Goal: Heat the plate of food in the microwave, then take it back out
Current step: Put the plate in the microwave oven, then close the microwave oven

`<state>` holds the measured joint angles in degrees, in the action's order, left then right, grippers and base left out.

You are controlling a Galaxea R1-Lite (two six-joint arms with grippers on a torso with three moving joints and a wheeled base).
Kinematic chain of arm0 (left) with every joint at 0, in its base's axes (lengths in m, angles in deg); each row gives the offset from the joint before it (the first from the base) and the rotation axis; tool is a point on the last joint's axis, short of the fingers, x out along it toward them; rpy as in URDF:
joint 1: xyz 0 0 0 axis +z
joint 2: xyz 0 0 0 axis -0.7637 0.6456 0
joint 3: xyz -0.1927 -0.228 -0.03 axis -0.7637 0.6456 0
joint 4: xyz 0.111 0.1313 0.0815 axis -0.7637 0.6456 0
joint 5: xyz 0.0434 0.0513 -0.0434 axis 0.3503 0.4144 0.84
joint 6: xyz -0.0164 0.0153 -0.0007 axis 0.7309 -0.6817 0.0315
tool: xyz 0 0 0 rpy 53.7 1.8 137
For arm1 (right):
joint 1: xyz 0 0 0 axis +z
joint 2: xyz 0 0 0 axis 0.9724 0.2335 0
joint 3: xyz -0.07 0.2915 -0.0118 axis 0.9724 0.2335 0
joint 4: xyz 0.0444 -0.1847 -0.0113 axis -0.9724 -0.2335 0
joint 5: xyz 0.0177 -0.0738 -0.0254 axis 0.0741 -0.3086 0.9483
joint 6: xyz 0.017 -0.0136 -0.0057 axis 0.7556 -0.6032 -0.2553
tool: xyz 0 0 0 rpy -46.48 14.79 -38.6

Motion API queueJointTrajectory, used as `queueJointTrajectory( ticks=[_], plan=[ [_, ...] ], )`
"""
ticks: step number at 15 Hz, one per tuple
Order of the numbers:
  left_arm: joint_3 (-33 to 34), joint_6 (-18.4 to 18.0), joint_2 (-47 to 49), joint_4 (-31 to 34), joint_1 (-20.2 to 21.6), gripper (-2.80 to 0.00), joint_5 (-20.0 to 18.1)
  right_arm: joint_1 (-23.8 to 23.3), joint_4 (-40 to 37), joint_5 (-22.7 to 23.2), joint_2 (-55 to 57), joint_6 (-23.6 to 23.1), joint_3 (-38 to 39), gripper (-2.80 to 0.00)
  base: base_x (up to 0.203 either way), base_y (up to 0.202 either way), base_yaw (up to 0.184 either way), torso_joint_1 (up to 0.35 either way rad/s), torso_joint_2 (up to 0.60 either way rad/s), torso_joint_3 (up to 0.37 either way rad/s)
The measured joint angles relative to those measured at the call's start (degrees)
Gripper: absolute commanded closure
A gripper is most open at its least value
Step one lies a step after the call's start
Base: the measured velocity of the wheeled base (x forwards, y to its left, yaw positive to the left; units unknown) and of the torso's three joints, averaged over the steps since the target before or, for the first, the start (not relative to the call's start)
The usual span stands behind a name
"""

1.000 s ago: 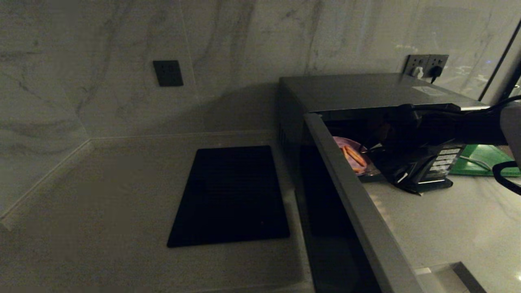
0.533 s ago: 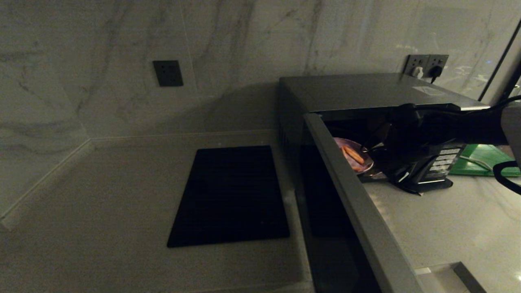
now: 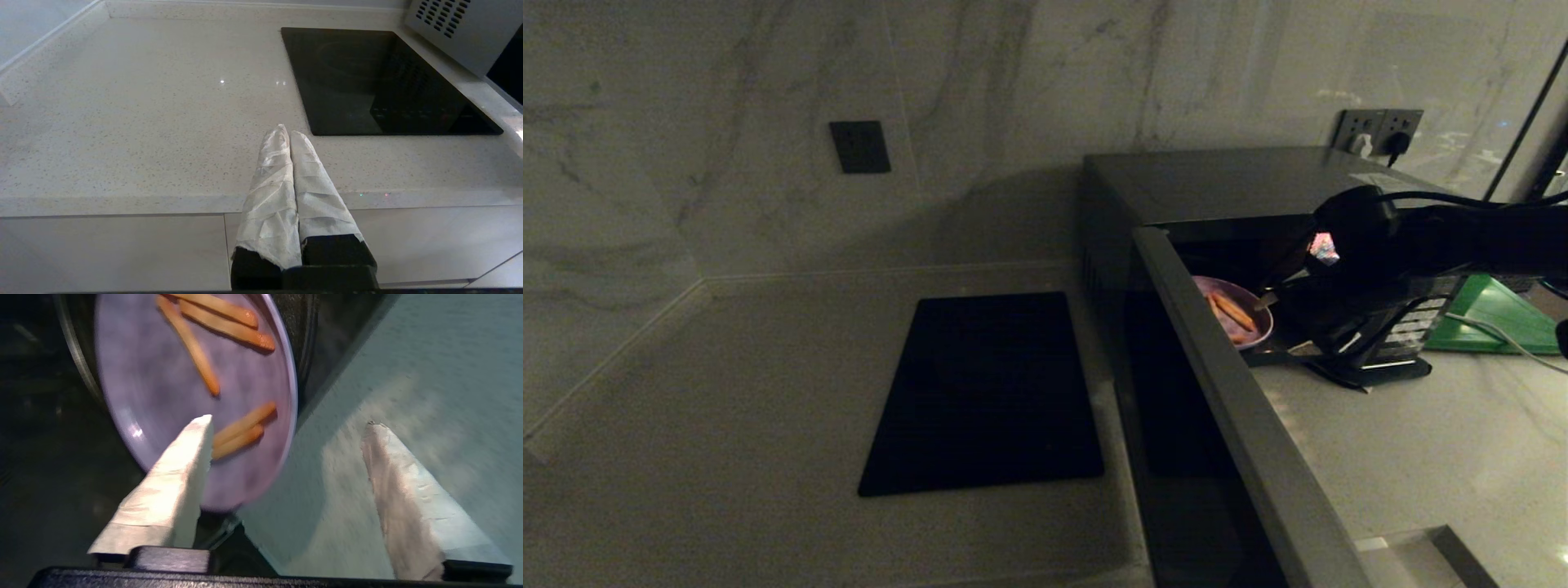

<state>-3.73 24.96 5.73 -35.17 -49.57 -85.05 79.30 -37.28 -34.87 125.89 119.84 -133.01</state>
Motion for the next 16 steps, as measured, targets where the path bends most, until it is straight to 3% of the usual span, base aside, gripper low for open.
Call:
queueJointTrajectory(
  ticks=[7,8,9,13,16],
  plan=[
    [0.00,0.02,0.00,-0.02,0.02,0.00,0.04,-0.98,-0.38,-2.61,-17.85,-4.40,16.96,-2.80,0.000,0.000,0.000,0.000,0.00,0.000],
    [0.00,0.01,0.00,-0.02,0.02,0.00,0.04,-1.01,-0.75,-4.07,-21.00,-5.57,19.62,-2.37,0.000,0.000,0.000,0.000,0.00,0.000],
    [0.00,0.03,0.00,-0.02,0.02,0.00,0.02,-1.05,-1.54,-5.73,-24.03,-6.80,21.94,0.00,0.000,0.000,0.000,0.000,0.00,0.000],
    [0.00,0.02,0.00,-0.02,0.02,0.00,0.02,-1.34,-4.31,-13.62,-33.34,-12.15,26.21,0.00,0.000,0.000,0.000,0.000,0.00,0.000],
    [0.00,-0.01,0.00,0.00,0.02,0.00,-0.01,-1.20,-8.41,-13.99,-37.17,-14.29,22.20,0.00,0.000,0.000,0.000,0.000,0.00,0.000]
  ],
)
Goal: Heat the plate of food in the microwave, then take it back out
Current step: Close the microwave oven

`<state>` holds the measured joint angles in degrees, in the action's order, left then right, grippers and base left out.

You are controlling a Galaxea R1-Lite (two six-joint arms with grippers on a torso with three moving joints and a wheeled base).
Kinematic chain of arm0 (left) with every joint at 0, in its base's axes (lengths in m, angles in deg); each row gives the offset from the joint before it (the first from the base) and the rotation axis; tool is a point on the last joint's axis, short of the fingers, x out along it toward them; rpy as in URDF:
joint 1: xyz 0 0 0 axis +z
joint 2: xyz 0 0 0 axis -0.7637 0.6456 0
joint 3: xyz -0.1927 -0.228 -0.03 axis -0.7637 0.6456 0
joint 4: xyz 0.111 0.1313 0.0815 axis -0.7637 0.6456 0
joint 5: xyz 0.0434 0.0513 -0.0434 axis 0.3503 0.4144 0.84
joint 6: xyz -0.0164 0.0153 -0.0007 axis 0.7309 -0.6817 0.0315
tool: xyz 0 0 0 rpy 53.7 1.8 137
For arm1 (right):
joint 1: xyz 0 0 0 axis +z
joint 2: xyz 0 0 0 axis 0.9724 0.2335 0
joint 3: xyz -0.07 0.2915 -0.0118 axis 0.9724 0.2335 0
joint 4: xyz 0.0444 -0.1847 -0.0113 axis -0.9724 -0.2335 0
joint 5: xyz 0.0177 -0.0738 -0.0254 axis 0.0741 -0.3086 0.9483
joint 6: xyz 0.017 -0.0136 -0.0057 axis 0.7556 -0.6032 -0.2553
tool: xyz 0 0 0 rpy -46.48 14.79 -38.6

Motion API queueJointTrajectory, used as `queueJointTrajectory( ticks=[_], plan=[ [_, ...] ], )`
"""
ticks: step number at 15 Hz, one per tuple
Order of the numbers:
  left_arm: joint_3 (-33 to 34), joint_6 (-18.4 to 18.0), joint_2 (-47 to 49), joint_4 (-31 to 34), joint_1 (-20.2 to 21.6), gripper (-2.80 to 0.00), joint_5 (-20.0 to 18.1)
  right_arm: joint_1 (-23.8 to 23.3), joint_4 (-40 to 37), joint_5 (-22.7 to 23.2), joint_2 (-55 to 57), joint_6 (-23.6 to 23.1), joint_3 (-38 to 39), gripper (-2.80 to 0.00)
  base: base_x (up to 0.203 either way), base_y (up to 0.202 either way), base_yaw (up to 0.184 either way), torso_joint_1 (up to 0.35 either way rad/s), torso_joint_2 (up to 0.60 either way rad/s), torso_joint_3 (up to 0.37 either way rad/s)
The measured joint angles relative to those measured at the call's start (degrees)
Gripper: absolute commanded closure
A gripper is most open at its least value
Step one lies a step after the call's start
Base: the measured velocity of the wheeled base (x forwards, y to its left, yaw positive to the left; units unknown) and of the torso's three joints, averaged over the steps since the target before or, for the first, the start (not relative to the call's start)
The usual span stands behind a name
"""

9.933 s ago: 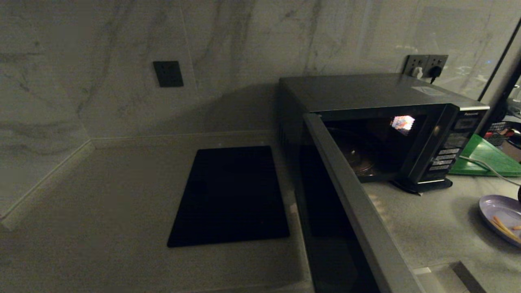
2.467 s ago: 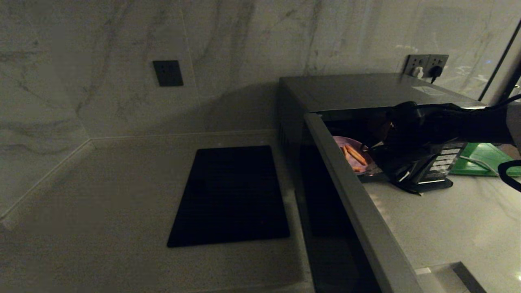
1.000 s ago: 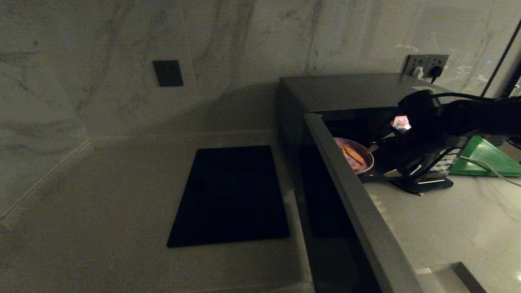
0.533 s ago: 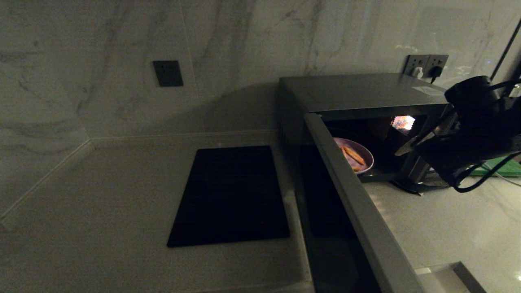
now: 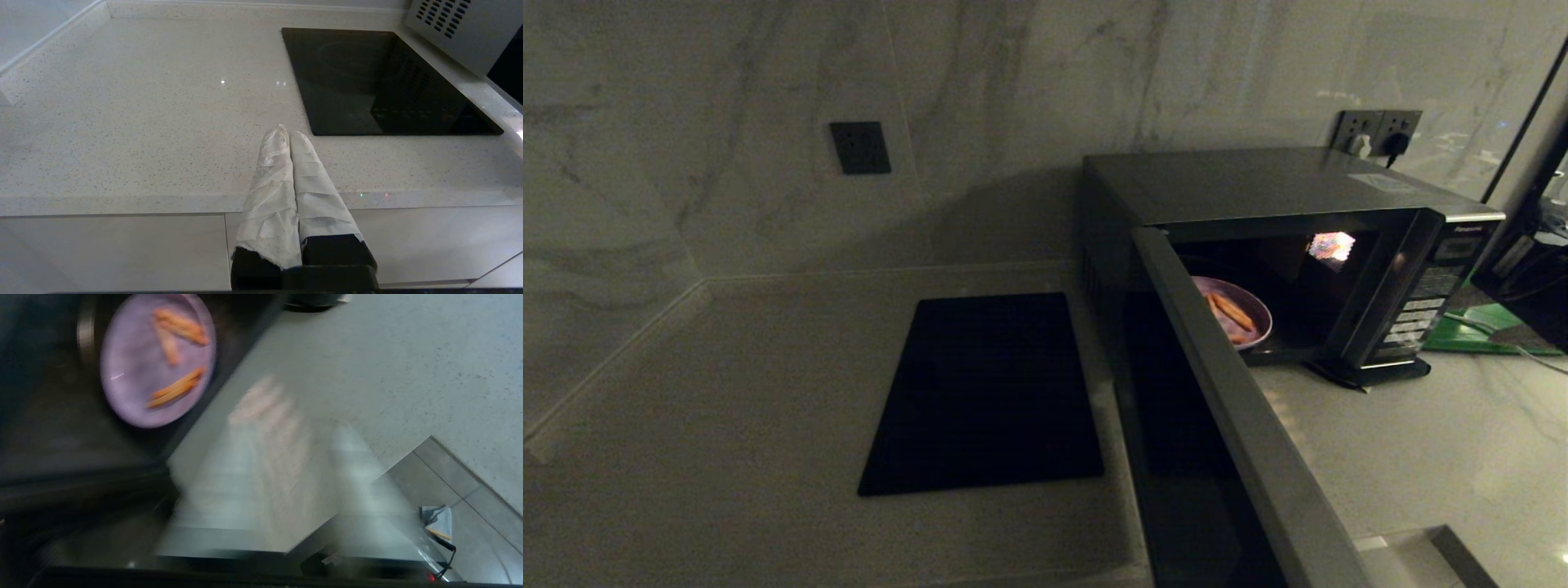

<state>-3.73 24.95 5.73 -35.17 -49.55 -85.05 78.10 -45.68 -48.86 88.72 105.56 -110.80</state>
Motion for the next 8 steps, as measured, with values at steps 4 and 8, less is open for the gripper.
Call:
queueJointTrajectory(
  ticks=[4,8],
  plan=[
    [0.00,0.00,0.00,-0.02,0.00,0.00,0.00,4.23,-15.59,6.63,-2.12,-0.87,-15.11,0.00,0.000,0.000,0.000,0.000,0.00,0.000],
    [0.00,0.00,0.00,0.00,0.00,0.00,0.00,18.00,-30.02,9.51,-2.02,-0.98,-26.62,0.00,0.000,0.000,0.000,0.000,0.00,0.000]
  ],
)
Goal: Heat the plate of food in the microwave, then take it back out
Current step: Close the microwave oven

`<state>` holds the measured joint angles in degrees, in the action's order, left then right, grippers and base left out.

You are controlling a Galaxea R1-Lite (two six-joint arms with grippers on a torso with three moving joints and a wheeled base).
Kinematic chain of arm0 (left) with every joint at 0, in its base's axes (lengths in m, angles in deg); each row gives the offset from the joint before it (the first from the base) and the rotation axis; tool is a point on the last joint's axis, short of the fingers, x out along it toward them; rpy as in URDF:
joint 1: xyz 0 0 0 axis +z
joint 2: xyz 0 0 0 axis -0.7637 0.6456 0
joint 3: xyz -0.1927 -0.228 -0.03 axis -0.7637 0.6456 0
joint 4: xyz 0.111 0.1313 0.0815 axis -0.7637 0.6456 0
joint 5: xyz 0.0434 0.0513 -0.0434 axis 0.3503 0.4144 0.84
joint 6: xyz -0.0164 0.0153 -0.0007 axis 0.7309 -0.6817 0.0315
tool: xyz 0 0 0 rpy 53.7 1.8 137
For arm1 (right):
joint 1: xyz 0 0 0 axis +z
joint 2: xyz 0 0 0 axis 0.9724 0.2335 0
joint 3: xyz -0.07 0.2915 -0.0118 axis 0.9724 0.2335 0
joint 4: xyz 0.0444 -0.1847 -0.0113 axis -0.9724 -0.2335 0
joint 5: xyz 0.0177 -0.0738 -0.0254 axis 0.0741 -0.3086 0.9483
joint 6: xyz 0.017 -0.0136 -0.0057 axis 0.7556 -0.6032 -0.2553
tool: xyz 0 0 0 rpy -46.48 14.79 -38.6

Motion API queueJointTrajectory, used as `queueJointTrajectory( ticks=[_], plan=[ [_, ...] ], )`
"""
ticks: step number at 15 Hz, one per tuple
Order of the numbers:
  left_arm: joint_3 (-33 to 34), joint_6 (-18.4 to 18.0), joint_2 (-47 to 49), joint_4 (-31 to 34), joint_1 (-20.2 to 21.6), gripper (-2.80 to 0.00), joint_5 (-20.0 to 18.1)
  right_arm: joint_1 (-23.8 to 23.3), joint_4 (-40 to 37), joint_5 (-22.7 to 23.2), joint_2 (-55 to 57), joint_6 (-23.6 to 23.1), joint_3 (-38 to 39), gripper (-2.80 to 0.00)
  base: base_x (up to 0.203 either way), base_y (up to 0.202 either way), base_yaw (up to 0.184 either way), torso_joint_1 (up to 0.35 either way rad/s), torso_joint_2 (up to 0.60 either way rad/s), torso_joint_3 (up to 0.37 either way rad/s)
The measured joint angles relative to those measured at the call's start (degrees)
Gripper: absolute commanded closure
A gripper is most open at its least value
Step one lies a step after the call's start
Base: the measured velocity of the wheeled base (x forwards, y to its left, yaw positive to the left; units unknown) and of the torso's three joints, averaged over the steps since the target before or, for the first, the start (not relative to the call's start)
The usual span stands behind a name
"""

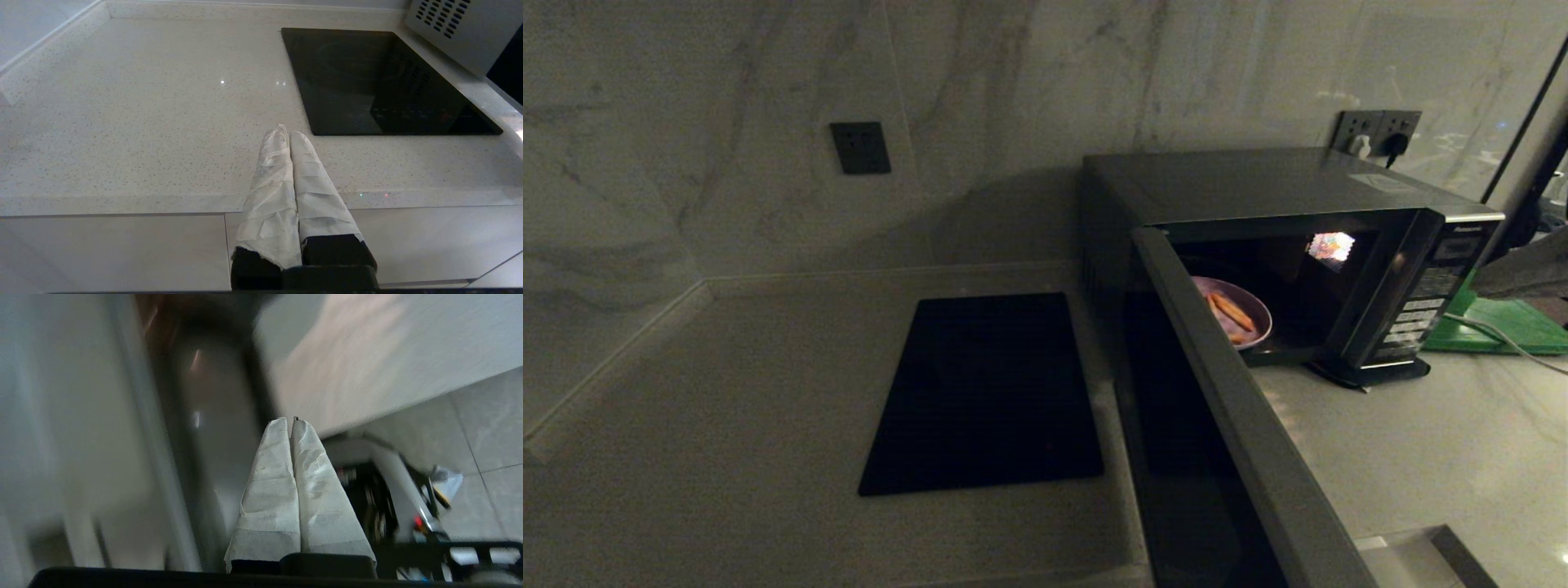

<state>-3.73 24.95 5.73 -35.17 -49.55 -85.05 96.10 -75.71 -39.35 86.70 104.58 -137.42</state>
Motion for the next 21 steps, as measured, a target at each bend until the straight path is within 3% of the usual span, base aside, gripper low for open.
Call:
queueJointTrajectory(
  ticks=[6,8,13,21],
  plan=[
    [0.00,0.00,0.00,-0.03,0.00,0.00,0.02,21.66,-3.73,0.28,2.41,-0.89,-4.82,0.00,0.000,0.000,0.000,0.000,0.00,0.000],
    [0.00,0.00,0.00,0.00,0.00,0.00,0.00,26.53,-1.75,-0.03,4.29,-1.24,-5.19,0.00,0.000,0.000,0.000,0.000,0.00,0.000],
    [0.00,0.02,0.00,-0.02,0.00,0.00,0.02,30.84,8.22,-0.31,9.53,-1.27,-5.32,0.00,0.000,0.000,0.000,0.000,0.00,0.000],
    [0.00,0.01,0.00,-0.01,0.00,0.00,0.02,31.85,4.23,-0.67,13.69,-0.63,-5.15,0.00,0.000,0.000,0.000,0.000,0.00,0.000]
  ],
)
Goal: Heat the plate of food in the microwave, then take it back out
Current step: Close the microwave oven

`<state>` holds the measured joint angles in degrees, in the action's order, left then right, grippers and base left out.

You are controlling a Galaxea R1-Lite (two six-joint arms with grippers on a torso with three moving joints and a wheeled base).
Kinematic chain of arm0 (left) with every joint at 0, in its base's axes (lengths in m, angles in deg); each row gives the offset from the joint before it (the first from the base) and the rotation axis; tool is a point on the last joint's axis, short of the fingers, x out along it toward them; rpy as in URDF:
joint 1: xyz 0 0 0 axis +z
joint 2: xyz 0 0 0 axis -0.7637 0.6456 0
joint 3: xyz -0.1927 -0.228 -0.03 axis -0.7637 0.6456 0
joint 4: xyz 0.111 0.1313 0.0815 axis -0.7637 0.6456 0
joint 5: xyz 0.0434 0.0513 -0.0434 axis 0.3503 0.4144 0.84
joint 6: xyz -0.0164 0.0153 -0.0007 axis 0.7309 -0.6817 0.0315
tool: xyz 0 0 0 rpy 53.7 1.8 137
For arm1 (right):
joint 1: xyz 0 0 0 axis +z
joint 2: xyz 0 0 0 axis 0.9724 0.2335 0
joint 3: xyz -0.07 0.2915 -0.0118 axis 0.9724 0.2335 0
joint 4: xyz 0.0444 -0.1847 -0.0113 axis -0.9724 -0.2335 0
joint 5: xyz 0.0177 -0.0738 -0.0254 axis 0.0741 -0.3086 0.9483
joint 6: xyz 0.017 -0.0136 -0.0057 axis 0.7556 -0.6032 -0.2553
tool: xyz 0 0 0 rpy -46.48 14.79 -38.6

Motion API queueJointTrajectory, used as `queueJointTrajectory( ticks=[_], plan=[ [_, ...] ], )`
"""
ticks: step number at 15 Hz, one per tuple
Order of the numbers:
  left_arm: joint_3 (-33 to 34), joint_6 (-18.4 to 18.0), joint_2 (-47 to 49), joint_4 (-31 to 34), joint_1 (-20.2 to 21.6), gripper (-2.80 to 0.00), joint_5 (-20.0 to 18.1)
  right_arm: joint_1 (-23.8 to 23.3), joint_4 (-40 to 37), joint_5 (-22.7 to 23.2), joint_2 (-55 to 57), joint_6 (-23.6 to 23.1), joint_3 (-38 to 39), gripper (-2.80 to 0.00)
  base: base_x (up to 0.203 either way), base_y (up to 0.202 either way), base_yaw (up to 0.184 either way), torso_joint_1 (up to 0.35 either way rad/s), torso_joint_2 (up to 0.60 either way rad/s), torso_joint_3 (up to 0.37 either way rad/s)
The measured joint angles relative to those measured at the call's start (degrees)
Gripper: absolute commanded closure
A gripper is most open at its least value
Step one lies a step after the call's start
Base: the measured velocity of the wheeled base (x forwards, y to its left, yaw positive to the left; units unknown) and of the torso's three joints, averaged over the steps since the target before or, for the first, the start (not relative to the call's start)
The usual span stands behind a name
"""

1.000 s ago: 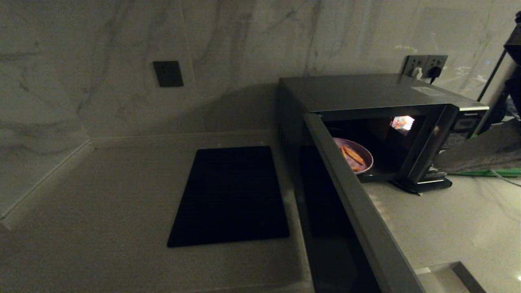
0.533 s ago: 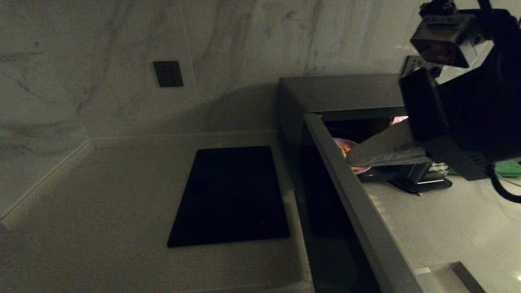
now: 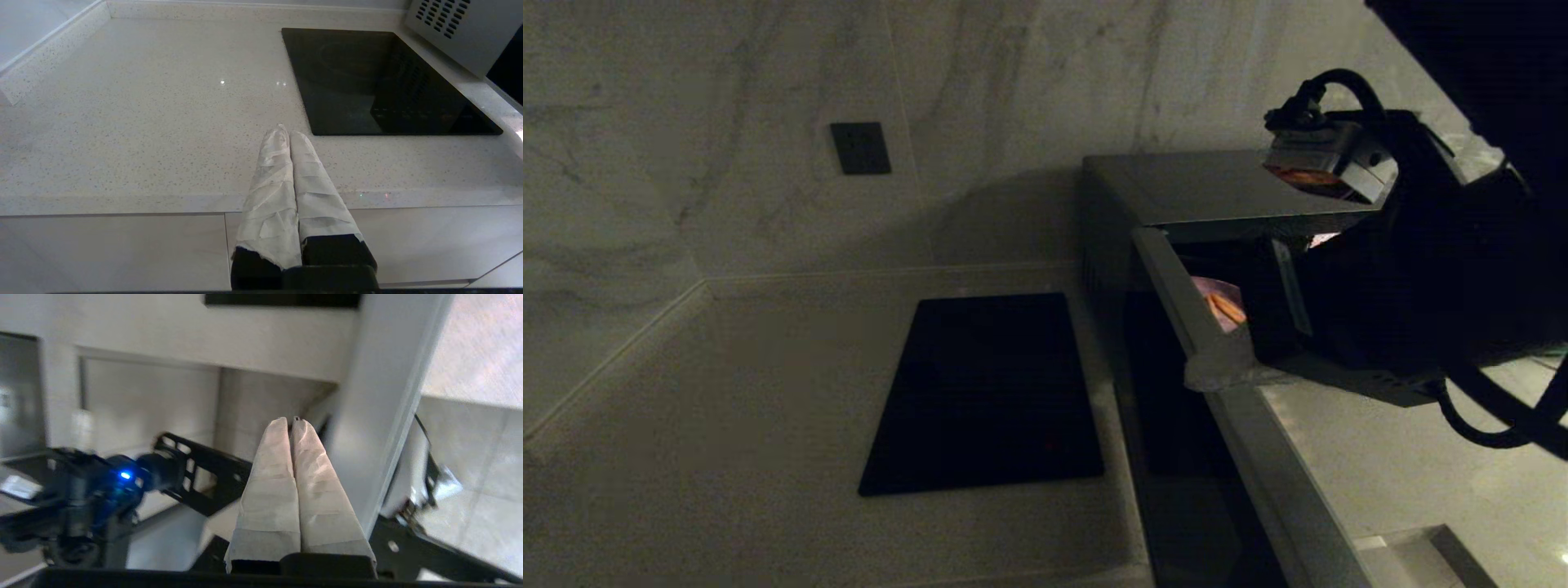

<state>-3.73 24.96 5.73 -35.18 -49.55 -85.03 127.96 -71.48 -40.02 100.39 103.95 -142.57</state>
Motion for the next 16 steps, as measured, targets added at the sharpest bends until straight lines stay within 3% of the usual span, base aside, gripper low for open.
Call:
queueJointTrajectory(
  ticks=[6,11,16],
  plan=[
    [0.00,0.01,0.00,0.00,0.00,0.00,-0.02,0.09,-2.08,-0.07,0.98,2.04,0.00,0.00,0.000,0.000,0.000,0.000,0.00,0.000],
    [0.00,0.03,0.00,0.01,0.00,0.00,0.00,0.02,-7.45,-4.09,1.07,2.36,0.09,0.00,0.000,0.000,0.000,0.000,0.00,0.000],
    [0.00,0.01,0.00,0.01,0.00,0.00,0.00,-0.05,-8.03,-8.86,0.10,4.03,1.62,0.00,0.000,0.000,0.000,0.000,0.00,0.000]
  ],
)
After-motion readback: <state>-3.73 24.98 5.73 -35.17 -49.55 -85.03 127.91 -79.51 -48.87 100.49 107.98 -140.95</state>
